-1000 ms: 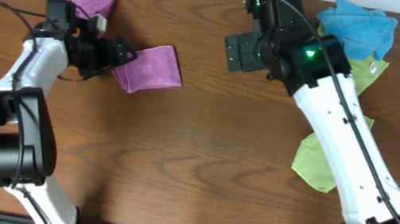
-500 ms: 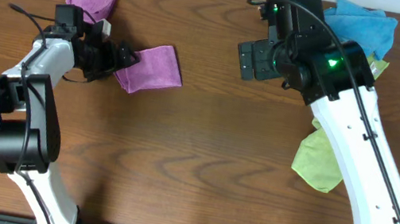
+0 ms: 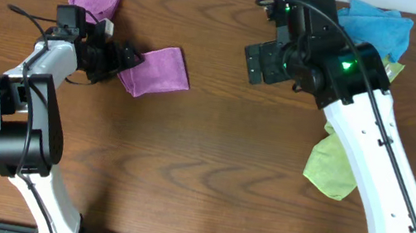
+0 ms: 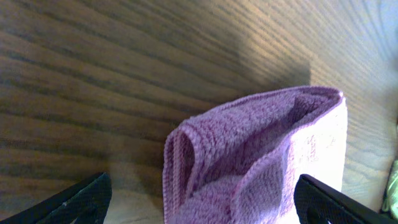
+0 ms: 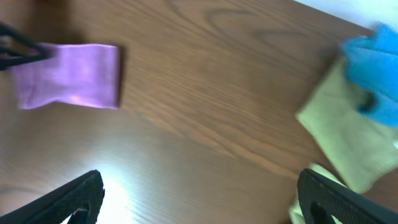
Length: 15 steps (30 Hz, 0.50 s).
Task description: Fold the cloth
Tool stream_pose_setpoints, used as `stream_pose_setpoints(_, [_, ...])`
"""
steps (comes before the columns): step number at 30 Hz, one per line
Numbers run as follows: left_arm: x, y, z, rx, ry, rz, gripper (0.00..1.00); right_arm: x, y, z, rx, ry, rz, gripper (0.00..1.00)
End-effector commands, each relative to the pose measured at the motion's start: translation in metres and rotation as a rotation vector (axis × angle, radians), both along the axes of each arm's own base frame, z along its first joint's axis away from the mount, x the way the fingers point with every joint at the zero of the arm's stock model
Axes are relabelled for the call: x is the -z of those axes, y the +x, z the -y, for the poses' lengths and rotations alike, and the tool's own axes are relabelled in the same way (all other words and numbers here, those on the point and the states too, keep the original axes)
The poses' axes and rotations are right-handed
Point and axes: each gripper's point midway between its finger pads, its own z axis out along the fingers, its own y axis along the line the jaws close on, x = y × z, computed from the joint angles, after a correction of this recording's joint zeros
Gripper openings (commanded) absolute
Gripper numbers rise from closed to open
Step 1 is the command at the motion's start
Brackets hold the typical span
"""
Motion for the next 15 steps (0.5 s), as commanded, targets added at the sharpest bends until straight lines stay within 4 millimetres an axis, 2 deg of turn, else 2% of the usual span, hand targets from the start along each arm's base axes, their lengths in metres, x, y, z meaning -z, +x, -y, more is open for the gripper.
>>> stream_pose_setpoints(1, [0.023,-0.006,0.004,-0.015,-0.048,-0.062,0.96,0.02,-0.001,-0.001,-0.069,0.061,-0.058,0.98])
stream_pose_setpoints(3, [0.027,-0.005,0.007,-0.021,-0.081,-0.072,0.95,0.041,0.008,0.006,-0.026,0.086,-0.079,0.98])
stream_pose_setpoints(8, [0.039,-0.006,0.013,-0.023,-0.107,-0.097,0.95,0.076,0.014,0.008,-0.025,0.188,-0.122,0.98])
stream_pose_setpoints(11, [0.042,-0.007,0.016,-0.018,-0.107,-0.103,0.95,0.101,0.011,-0.004,-0.048,0.251,-0.161,0.92])
stream_pose_setpoints(15, [0.043,-0.008,0.018,-0.012,-0.107,-0.106,0.95,0.144,0.01,-0.033,-0.072,0.377,-0.249,0.87])
